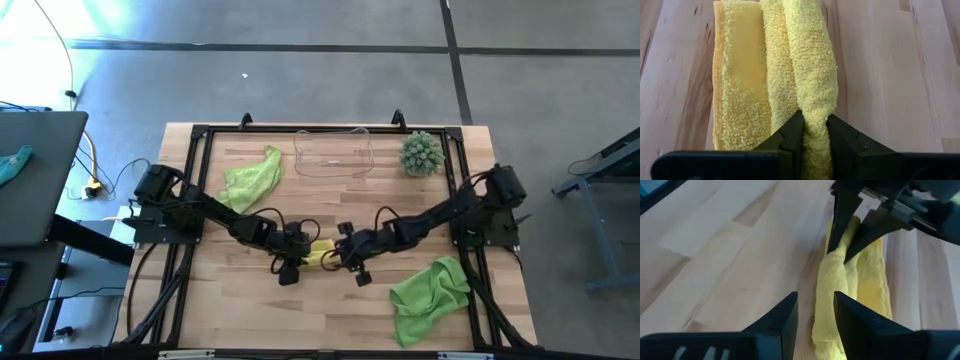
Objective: Roll microfiber towels into tight, uniform cylinder then place into a basket
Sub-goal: Roll the yellow microfiber towel
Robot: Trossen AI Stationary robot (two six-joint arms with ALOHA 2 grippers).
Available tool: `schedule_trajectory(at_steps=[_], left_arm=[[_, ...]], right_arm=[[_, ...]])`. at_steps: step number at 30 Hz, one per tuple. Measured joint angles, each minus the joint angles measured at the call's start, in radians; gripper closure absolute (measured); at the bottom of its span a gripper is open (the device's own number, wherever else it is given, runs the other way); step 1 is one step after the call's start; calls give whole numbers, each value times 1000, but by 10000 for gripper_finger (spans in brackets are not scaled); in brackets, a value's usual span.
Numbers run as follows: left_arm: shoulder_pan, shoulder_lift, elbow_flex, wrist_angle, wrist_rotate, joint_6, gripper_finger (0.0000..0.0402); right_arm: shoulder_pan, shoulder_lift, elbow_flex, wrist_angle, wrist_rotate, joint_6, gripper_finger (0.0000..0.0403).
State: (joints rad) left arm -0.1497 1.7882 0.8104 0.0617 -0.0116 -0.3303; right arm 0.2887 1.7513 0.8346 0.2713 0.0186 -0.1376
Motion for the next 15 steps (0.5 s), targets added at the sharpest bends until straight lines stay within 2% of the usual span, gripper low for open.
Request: schedule_trajectory(at_steps=[5,10,15], left_arm=[[0,1,0,10,-1,0,342],[0,2,0,14,-4,-8,342],[0,2,0,14,-4,-9,342]], right_arm=[[0,58,0,3,15,0,286],[0,93,0,12,110,-3,285],[-7,96,0,44,136,-2,257]])
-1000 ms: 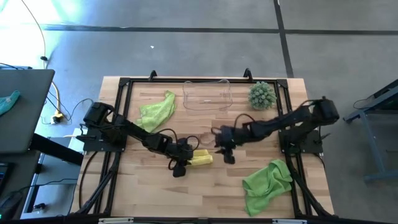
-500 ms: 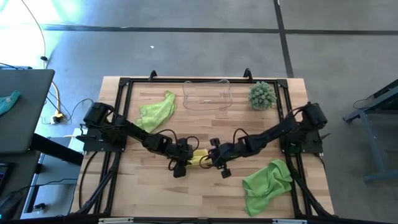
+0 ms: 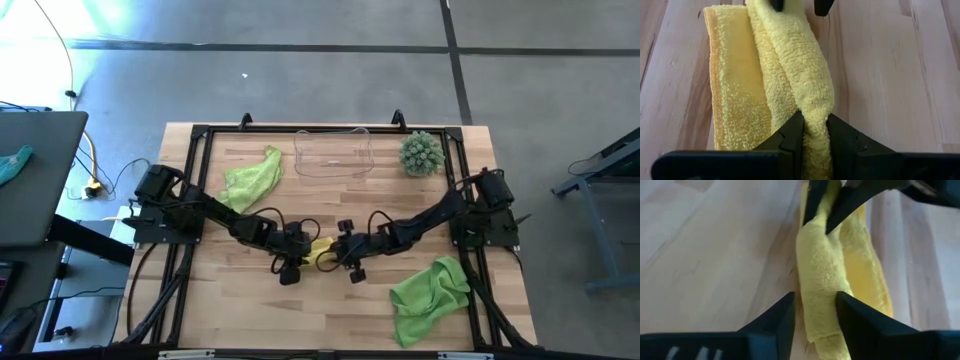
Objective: Roll microfiber towels into tight, uniform cylinder then place into a basket
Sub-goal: Roll the yellow microfiber towel
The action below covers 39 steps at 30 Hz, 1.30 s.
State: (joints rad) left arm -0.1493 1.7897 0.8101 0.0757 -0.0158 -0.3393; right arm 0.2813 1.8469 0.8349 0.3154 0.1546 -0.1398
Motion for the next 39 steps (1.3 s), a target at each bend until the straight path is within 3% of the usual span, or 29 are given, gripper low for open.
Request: schedule_trajectory(at_steps=[6,15,23,32,39], left_arm=[[0,0,0,0,0,1,342],[1,-10,0,-9,-3,1,342],[2,-113,1,-135,-14,54,335],[-29,-237,0,-303,-54,110,284],[-82,-234,2,-116,-152,178,265]], right_arm=[[-6,20,1,11,0,0,213],[-37,74,4,11,-6,41,213],[-54,76,6,-22,-60,231,277],[-70,75,4,-22,-105,380,366],[-132,78,31,-49,-279,515,363]])
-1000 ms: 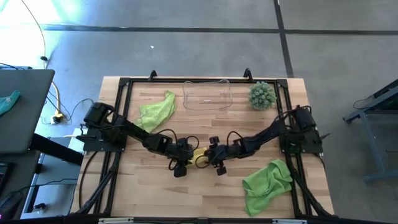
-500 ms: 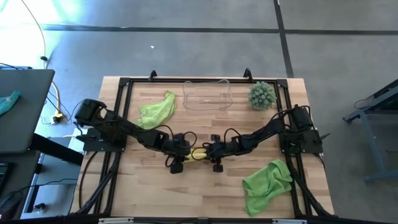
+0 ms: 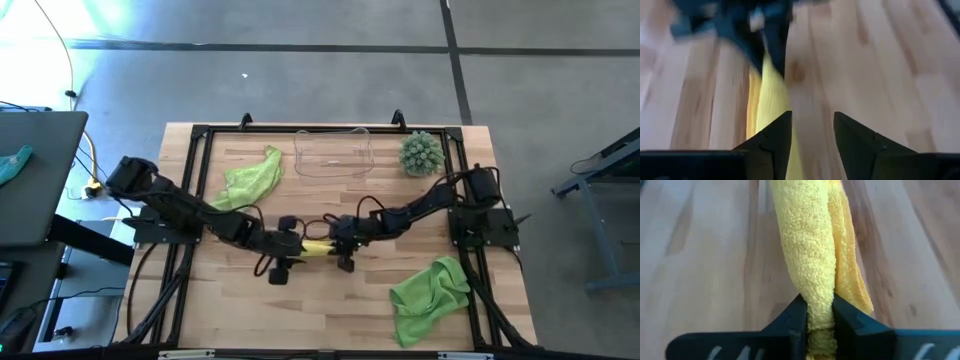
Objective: Roll microfiber towels into tight, uniform cylinder then place into a basket
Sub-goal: Roll the yellow microfiber towel
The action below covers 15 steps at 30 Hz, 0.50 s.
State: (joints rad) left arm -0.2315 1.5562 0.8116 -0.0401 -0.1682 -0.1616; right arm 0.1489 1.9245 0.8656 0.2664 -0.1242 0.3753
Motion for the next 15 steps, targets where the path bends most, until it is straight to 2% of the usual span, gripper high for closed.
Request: schedule_trajectory(at_steps=[6,15], left_arm=[[-8,124,-1,124,-93,0,264],[-8,267,1,203,-137,-33,264]], right_arm=[[-44,4,47,-56,-116,32,362],[-70,4,64,-106,-146,71,361]])
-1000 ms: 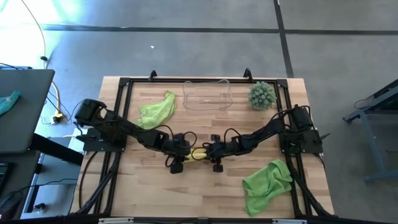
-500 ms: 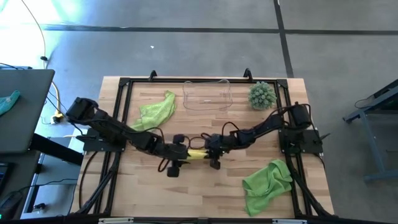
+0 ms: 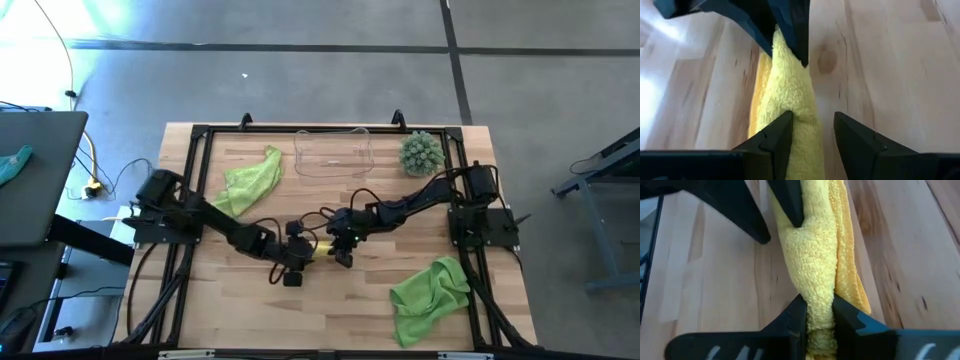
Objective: Roll microfiber towels into tight, uniform cylinder then place into a basket
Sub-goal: Roll the yellow microfiber towel, then put the rolled yellow microfiber towel into the transparent bin
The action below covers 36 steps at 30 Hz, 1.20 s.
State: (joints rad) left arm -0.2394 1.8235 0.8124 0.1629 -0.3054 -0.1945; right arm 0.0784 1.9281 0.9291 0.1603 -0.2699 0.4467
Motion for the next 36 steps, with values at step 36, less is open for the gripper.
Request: schedule_trajectory(at_steps=[36], left_arm=[[30,25,0,-39,32,-243,311]], right_arm=[[186,-24,-15,227,435,-558,252]])
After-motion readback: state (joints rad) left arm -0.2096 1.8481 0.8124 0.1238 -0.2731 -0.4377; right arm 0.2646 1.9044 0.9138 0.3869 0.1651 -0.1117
